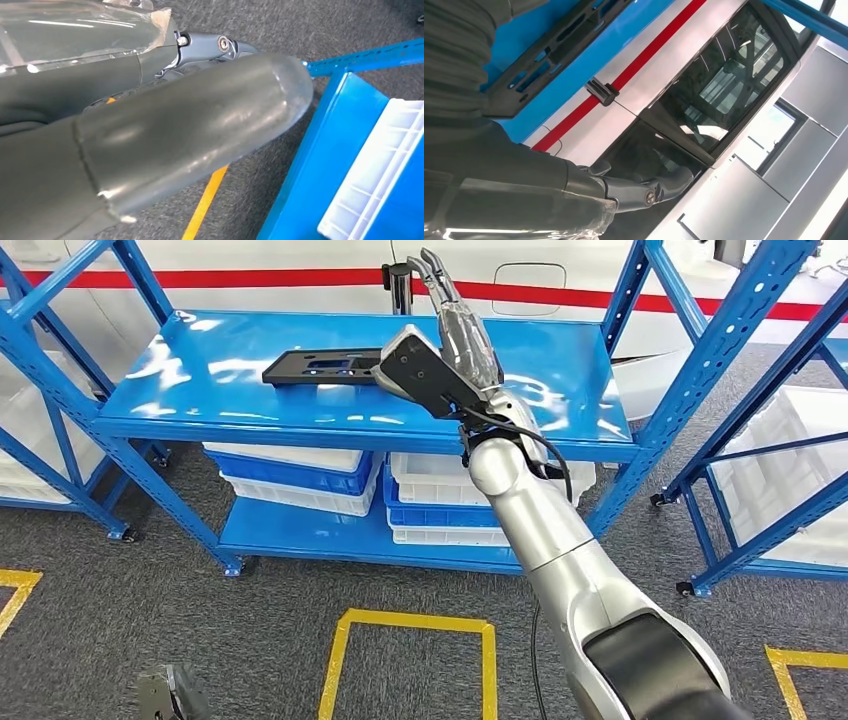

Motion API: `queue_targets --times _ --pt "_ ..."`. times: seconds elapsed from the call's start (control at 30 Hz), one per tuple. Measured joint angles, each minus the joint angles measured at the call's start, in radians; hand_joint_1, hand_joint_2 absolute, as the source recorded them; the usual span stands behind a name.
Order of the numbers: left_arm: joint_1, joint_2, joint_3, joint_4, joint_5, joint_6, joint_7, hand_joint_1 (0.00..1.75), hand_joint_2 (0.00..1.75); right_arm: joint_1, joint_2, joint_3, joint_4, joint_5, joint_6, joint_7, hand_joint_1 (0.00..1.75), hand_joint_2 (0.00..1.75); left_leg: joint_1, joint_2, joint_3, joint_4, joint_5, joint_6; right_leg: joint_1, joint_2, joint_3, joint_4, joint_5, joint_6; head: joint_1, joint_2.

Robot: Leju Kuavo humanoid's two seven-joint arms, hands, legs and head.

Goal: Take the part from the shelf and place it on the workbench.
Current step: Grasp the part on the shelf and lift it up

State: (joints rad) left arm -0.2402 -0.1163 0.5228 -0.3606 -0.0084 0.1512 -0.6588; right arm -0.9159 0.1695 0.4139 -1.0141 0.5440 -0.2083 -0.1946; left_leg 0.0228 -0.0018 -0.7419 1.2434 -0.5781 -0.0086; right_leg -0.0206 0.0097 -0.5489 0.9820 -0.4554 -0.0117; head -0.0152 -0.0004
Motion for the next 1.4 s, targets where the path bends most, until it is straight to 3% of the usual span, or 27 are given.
queue_targets --times 0.03,0.1,0.13,0.17,0.23,0.3,0.4,0.47,0.5,0.53,0.6,0.67,0.73,0.8,1.1,1.17,1.23,1.27,1.3,1.37,1.4 --pt "0.0 0.0 0.0 0.0 0.0 0.0 0.0 0.0 0.0 0.0 0.0 0.0 0.0 0.0 0.0 0.0 0.0 1.75 0.003 0.002 0.007 -0.057 0.037 -0.002 -0.002 0.0 0.018 0.0 -0.014 0.004 0.0 0.0" --pt "0.0 0.001 0.0 0.003 -0.001 0.0 0.0 0.0 0.0 0.0 0.0 0.0 0.001 0.0 0.0 0.0 0.0 1.75 0.005 0.01 0.033 -0.189 0.163 0.0 -0.002 0.001 0.048 -0.001 -0.041 0.016 -0.002 0.0" --pt "0.0 0.001 -0.001 0.005 -0.002 0.0 0.0 0.0 0.0 0.0 -0.001 0.0 0.002 0.0 0.0 0.0 0.0 1.75 0.002 0.012 0.045 -0.232 0.211 0.004 0.0 0.001 0.058 -0.005 -0.052 0.024 -0.002 0.0" --pt "0.0 0.0 -0.002 0.006 -0.002 0.001 0.0 0.0 0.0 -0.001 -0.002 0.0 0.003 0.0 0.0 -0.001 0.0 1.75 0.0 0.014 0.052 -0.254 0.237 0.01 0.003 0.002 0.066 -0.006 -0.058 0.032 -0.003 0.0" --pt "-0.001 0.0 -0.008 0.007 -0.003 0.002 -0.001 0.0 0.0 -0.002 -0.004 -0.002 0.003 0.0 -0.001 -0.002 0.0 1.75 -0.006 0.012 0.068 -0.261 0.233 0.026 0.007 0.001 0.075 -0.007 -0.061 0.047 -0.002 0.0" --pt "-0.004 -0.001 -0.015 0.007 -0.003 0.004 -0.002 0.0 0.0 -0.004 -0.005 -0.004 0.002 0.0 -0.002 -0.004 0.0 1.75 -0.01 0.008 0.088 -0.267 0.226 0.041 0.008 0.0 0.053 0.045 -0.065 0.05 0.001 0.0" --pt "-0.006 -0.001 -0.018 0.007 -0.003 0.006 -0.003 0.0 0.0 0.0 -0.011 -0.006 0.003 0.0 -0.002 -0.004 0.0 1.75 -0.019 0.0 0.111 -0.269 0.206 0.06 0.01 -0.001 -0.07 0.226 -0.109 0.037 0.003 0.0" --pt "-0.005 -0.001 -0.02 0.008 -0.004 0.005 -0.003 0.0 0.0 0.006 -0.017 -0.008 0.006 0.0 -0.002 -0.004 0.0 1.75 -0.028 -0.006 0.126 -0.269 0.19 0.068 0.015 -0.001 -0.143 0.283 -0.149 0.026 0.004 0.0" --pt "-0.004 -0.001 -0.022 0.009 -0.004 0.004 -0.002 0.0 0.0 0.009 -0.02 -0.009 0.008 -0.001 -0.003 -0.005 0.0 1.75 -0.034 -0.01 0.137 -0.269 0.181 0.07 0.019 -0.001 -0.157 0.265 -0.147 0.024 0.004 0.0" --pt "-0.003 -0.001 -0.024 0.01 -0.004 0.003 -0.002 0.0 0.0 0.011 -0.022 -0.009 0.01 -0.001 -0.003 -0.006 0.0 1.75 -0.04 -0.013 0.15 -0.269 0.172 0.072 0.025 -0.001 -0.156 0.222 -0.125 0.025 0.004 0.0" --pt "-0.003 -0.003 -0.026 0.013 -0.006 0.0 -0.002 0.0 0.0 0.013 -0.024 -0.01 0.012 -0.003 -0.004 -0.008 0.0 1.75 -0.05 -0.017 0.175 -0.269 0.153 0.075 0.04 0.001 -0.129 0.094 -0.032 0.024 0.002 0.0" --pt "-0.002 -0.005 -0.027 0.017 -0.009 -0.001 -0.003 0.0 0.0 0.013 -0.027 -0.011 0.014 -0.004 -0.006 -0.011 0.0 1.75 -0.056 -0.02 0.192 -0.268 0.136 0.072 0.051 0.005 -0.101 0.011 0.033 0.007 0.002 0.0" --pt "-0.001 -0.005 -0.03 0.019 -0.013 -0.002 -0.004 0.0 0.0 0.012 -0.03 -0.011 0.016 -0.005 -0.006 -0.014 0.0 1.75 -0.058 -0.022 0.199 -0.255 0.129 0.066 0.044 0.007 -0.08 -0.012 0.061 -0.014 0.004 0.0" --pt "0.001 -0.003 -0.033 0.02 -0.017 -0.002 -0.005 0.0 0.0 0.012 -0.029 -0.012 0.016 -0.005 -0.006 -0.016 0.0 1.75 -0.059 -0.022 0.202 -0.239 0.127 0.061 0.032 0.005 -0.064 -0.021 0.081 -0.023 0.005 0.0" --pt "0.001 -0.001 -0.034 0.02 -0.019 -0.002 -0.005 0.0 0.0 0.012 -0.029 -0.012 0.016 -0.005 -0.006 -0.017 0.0 1.75 -0.059 -0.022 0.2 -0.231 0.119 0.058 0.028 0.005 -0.055 -0.023 0.083 -0.025 0.005 0.0" --pt "0.001 -0.002 -0.037 0.02 -0.023 -0.003 -0.006 0.0 0.0 0.011 -0.03 -0.012 0.016 -0.005 -0.006 -0.019 0.0 1.75 -0.056 -0.02 0.195 -0.216 0.109 0.052 0.026 0.003 -0.05 -0.024 0.082 -0.028 0.005 0.0" --pt "0.0 -0.003 -0.045 0.021 -0.032 -0.003 -0.006 0.0 0.0 0.011 -0.03 -0.012 0.016 -0.006 -0.006 -0.021 0.0 1.75 -0.047 -0.016 0.155 -0.139 0.07 0.037 0.023 0.001 -0.045 -0.024 0.079 -0.032 0.004 0.0" --pt "0.002 -0.003 -0.052 0.022 -0.039 -0.003 -0.005 0.0 0.0 0.016 -0.031 -0.012 0.016 -0.007 -0.007 -0.022 0.0 1.75 -0.036 -0.013 0.11 -0.069 0.039 0.025 0.019 0.001 -0.043 -0.024 0.077 -0.032 0.003 0.0" --pt "0.004 -0.003 -0.062 0.022 -0.046 -0.002 -0.004 0.0 0.0 0.026 -0.034 -0.014 0.016 -0.008 -0.007 -0.022 0.0 1.75 -0.018 -0.008 0.082 -0.051 0.047 0.008 0.011 0.001 -0.04 -0.022 0.072 -0.026 0.003 0.0" --pt "0.007 -0.002 -0.088 0.024 -0.061 0.0 0.002 0.0 0.0 0.046 -0.043 -0.02 0.012 -0.013 -0.007 -0.026 0.0 1.75 0.012 -0.001 0.084 -0.135 0.112 -0.01 0.004 0.003 -0.043 -0.007 0.048 0.007 0.003 0.0" --pt "0.006 -0.002 -0.098 0.024 -0.065 0.001 0.005 0.0 0.0 0.052 -0.047 -0.024 0.009 -0.015 -0.007 -0.028 0.0 1.75 0.019 0.001 0.11 -0.211 0.16 -0.013 0.003 0.003 -0.045 0.001 0.038 0.02 0.005 0.0"
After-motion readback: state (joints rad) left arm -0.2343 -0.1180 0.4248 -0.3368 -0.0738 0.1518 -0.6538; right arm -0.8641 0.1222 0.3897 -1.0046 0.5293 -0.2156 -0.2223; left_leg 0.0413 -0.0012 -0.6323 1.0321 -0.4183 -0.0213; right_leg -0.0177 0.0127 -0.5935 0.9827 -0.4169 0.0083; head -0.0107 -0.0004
